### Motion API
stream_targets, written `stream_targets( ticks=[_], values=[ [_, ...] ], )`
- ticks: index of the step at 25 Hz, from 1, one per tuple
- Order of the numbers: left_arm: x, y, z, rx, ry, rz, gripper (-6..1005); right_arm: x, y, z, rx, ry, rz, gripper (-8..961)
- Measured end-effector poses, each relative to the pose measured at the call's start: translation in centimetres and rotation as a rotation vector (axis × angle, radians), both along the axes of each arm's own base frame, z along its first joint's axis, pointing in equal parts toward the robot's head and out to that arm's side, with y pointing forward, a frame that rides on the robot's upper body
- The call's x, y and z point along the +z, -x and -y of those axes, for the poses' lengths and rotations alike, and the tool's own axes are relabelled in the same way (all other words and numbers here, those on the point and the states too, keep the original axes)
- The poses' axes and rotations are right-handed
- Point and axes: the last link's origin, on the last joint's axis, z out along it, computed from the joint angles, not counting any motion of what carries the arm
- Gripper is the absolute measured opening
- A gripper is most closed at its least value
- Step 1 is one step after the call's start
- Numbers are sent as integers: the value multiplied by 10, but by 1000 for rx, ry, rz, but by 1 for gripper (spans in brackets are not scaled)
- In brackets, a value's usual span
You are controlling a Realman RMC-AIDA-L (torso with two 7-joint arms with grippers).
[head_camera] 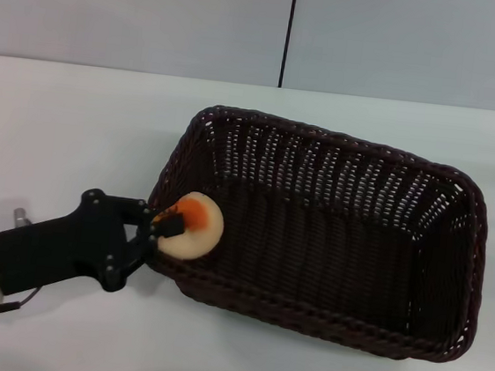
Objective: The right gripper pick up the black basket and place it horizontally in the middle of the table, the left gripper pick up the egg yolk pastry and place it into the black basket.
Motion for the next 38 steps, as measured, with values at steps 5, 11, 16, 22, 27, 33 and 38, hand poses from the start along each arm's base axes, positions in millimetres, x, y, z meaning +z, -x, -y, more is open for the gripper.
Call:
stream_targets(
  ticks=[5,11,16,22,27,33,38],
  values=[
    [5,6,6,8,-3,-5,49,0,2,-3,5,-1,-1,349],
    [7,10,14,17,4,-10,48,0,4,-7,7,3,1,349],
    [8,12,18,24,-3,1,47,0,4,-7,9,4,1,349],
    [9,7,12,33,-23,31,139,0,4,-7,9,5,1,349],
    [10,6,10,32,-24,39,254,-1,2,-4,1,5,-1,349],
    [12,2,8,25,-43,63,392,-2,2,-3,-1,5,-4,349],
    [47,8,2,113,-336,214,626,3,-1,0,-6,-16,-7,349]
  ],
)
